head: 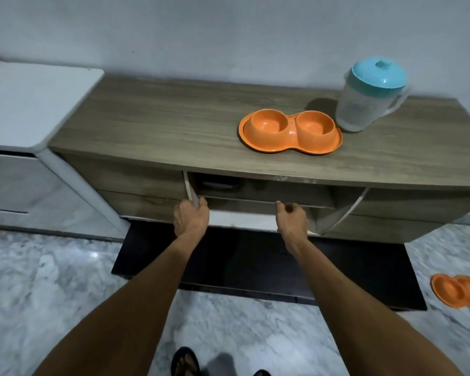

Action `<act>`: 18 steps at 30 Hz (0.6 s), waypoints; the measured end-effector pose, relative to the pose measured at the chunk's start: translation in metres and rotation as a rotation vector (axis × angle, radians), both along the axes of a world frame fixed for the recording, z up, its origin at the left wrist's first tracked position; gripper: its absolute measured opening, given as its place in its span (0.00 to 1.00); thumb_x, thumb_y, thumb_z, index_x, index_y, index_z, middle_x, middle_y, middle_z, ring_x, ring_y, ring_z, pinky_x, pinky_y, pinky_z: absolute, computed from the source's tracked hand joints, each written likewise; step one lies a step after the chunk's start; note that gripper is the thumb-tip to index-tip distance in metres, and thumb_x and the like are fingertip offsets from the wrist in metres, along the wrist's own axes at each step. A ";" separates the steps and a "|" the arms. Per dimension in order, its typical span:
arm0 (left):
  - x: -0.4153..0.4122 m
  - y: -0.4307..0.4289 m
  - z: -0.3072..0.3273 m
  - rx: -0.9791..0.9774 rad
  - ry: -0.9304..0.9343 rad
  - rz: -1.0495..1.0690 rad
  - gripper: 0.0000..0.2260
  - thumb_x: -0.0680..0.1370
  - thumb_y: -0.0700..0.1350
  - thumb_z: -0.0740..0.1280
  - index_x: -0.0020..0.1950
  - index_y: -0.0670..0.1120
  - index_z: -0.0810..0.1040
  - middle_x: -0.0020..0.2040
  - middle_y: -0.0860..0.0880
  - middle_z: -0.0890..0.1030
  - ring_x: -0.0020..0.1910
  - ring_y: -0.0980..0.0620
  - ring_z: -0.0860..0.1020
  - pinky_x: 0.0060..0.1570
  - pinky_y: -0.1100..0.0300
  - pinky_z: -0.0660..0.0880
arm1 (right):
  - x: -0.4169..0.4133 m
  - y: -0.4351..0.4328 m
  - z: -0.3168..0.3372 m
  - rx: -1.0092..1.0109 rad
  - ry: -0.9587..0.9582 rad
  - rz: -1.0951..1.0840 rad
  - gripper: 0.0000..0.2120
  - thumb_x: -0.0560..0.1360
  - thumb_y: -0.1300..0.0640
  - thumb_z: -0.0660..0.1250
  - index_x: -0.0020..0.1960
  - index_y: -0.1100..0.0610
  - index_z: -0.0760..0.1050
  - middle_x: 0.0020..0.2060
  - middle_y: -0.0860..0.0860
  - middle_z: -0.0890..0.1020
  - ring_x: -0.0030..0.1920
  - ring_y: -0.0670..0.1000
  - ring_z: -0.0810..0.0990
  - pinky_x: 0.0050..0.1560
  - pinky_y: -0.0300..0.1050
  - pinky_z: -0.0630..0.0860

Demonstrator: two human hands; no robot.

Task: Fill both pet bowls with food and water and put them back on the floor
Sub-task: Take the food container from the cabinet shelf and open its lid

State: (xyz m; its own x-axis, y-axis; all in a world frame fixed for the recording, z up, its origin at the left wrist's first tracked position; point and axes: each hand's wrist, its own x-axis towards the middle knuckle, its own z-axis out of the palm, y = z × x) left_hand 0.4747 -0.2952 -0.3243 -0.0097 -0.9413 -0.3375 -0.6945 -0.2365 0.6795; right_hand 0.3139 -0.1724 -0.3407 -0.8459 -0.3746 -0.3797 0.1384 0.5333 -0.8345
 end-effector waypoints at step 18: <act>-0.081 -0.096 -0.165 -0.296 0.375 -0.047 0.17 0.82 0.47 0.59 0.66 0.36 0.71 0.63 0.38 0.77 0.63 0.40 0.76 0.58 0.53 0.72 | -0.023 -0.168 -0.162 -0.215 0.245 0.110 0.18 0.82 0.50 0.60 0.65 0.59 0.76 0.61 0.58 0.79 0.61 0.58 0.76 0.51 0.38 0.66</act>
State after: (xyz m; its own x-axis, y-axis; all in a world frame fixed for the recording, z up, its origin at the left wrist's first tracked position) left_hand 0.3935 -0.3913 -0.4894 -0.1242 -0.9921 -0.0202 -0.3936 0.0306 0.9188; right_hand 0.2914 -0.3403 -0.5031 -0.8522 -0.5182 -0.0724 -0.1287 0.3417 -0.9309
